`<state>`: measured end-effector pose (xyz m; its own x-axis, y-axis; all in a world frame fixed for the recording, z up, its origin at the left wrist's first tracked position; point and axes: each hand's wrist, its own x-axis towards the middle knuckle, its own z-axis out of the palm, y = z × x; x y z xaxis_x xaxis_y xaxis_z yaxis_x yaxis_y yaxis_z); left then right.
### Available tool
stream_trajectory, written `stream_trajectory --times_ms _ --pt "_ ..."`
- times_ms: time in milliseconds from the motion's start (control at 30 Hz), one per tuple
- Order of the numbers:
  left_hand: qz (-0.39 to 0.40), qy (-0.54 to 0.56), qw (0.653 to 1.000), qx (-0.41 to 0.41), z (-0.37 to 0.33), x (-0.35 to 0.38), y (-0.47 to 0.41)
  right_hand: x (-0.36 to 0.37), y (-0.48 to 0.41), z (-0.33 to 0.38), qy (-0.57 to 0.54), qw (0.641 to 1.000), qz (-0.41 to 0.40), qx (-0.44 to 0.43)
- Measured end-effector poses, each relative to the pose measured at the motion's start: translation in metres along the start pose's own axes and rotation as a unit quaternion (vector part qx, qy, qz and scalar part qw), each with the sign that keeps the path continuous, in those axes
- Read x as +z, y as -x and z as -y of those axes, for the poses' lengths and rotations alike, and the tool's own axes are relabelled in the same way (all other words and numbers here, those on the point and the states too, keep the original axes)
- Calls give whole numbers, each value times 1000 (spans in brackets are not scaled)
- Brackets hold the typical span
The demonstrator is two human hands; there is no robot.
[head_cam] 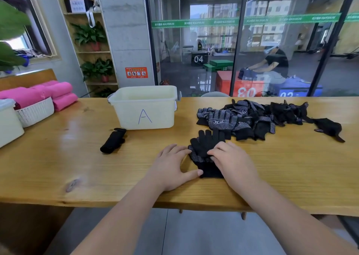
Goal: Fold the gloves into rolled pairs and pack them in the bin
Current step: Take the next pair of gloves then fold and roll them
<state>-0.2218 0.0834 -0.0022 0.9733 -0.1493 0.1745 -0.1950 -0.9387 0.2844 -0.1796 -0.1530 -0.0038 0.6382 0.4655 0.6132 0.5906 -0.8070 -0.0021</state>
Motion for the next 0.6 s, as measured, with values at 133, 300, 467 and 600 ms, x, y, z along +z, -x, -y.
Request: stream_trajectory --times_ms 133,300,467,600 --pt "-2 -2 1000 -2 1 1 -2 -9 12 14 -12 999 -26 -36" --pt "0 -7 1000 -6 1 2 -2 -8 24 15 -57 998 -19 -5" --pt "0 -7 1000 -11 1 3 -2 -9 27 16 -57 998 -7 12" --pt "2 -6 1000 -12 1 3 -2 -11 28 18 -55 998 -9 15"
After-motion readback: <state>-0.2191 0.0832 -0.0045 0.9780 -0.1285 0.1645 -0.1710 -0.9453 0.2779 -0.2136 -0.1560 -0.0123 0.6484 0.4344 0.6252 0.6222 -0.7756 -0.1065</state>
